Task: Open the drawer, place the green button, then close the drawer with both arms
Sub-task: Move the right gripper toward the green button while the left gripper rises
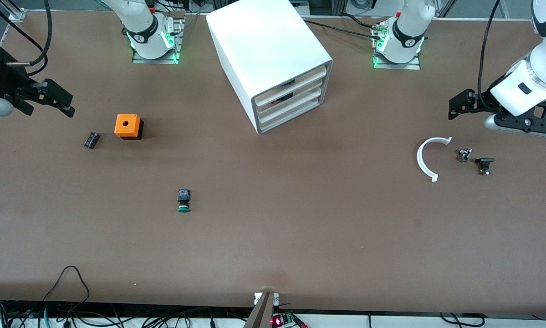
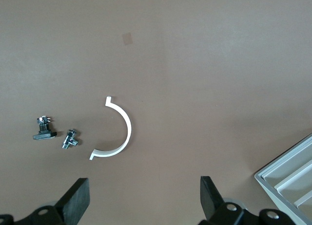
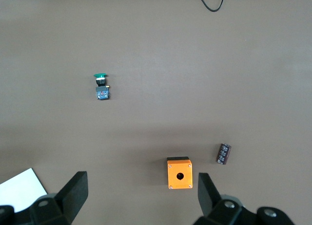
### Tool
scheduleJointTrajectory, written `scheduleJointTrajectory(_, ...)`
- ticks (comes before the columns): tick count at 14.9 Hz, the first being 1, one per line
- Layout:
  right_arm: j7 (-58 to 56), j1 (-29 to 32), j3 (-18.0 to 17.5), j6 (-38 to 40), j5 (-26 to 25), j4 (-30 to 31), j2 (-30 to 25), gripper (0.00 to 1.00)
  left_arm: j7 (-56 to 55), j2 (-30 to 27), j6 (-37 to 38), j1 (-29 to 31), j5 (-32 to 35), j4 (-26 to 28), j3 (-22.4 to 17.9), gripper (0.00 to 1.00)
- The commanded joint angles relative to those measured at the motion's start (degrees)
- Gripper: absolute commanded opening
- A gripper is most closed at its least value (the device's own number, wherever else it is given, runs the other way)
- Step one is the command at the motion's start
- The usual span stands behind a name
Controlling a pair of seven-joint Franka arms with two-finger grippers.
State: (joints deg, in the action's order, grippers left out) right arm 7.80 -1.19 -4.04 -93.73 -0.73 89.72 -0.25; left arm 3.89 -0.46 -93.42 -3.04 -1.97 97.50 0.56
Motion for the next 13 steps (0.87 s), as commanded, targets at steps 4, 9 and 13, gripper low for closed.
scheduleJointTrajectory(4,-1.9,0.5,-0.1,1.4,0.3,-2.4,0.9,1.0,-0.2,-0.8,1.3,-0.3,-0.4,-0.6,0.1,1.0)
scheduleJointTrajectory(9,-1.5,0.2,-0.4,0.8,0.5,-1.4,1.7,1.0,0.0,-0.7,1.2,-0.3,-0.4,-0.7,0.1,1.0)
scheduleJointTrajectory(13,-1.6,0.2,-0.5,0.4,0.6,1.2,2.4,1.0,0.3,0.6,8.2,-0.6,-1.5,-2.1,1.0,1.0)
